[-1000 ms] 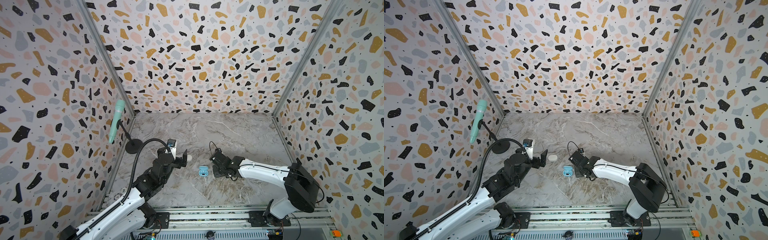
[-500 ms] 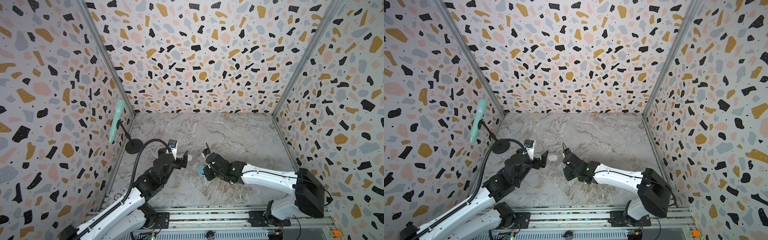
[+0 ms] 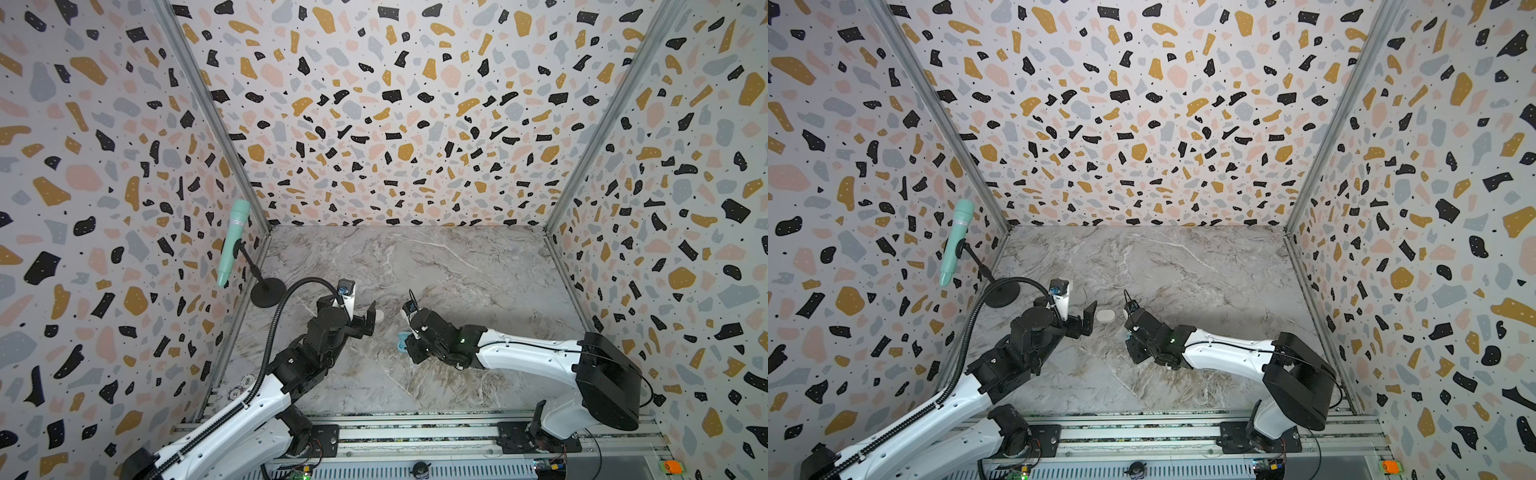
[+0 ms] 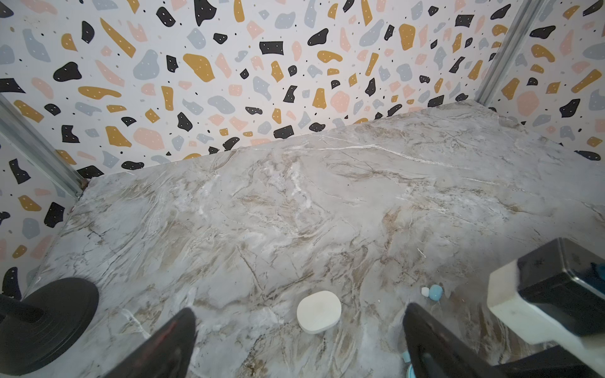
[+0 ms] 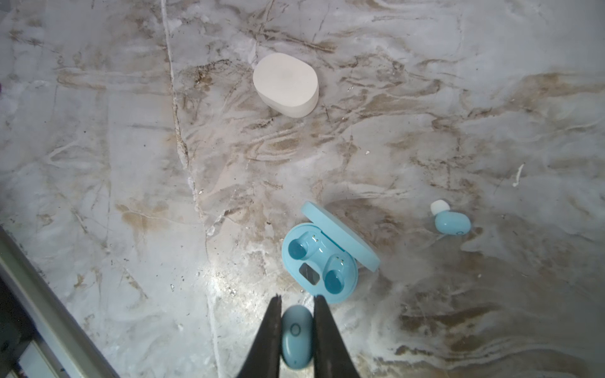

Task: Insert wireless bluetooth earbuds into charging case
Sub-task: Insert the wireless bluetooth earbud into the charging case.

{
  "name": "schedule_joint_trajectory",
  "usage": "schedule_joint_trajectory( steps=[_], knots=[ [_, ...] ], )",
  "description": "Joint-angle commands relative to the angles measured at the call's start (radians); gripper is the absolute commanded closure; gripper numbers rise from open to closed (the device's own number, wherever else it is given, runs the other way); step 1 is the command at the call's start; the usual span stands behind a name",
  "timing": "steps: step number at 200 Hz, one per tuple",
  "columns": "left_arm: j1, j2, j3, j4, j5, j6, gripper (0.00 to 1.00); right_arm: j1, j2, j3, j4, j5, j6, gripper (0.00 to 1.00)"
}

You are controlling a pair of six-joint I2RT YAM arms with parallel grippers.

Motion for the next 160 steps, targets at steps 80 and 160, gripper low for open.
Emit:
schedule_joint_trajectory(
  steps=[80,160],
  knots=[
    [0.003,0.004,-0.005,0.002,0.004,0.016,0.00,-0.016,0.036,-0.028,0.062,0.017,-0.031,0.88],
    [0.003,0.012,-0.002,0.004,0.011,0.016,0.00,-0.029,0.050,-0.048,0.106,0.012,-0.042,0.89]
  ],
)
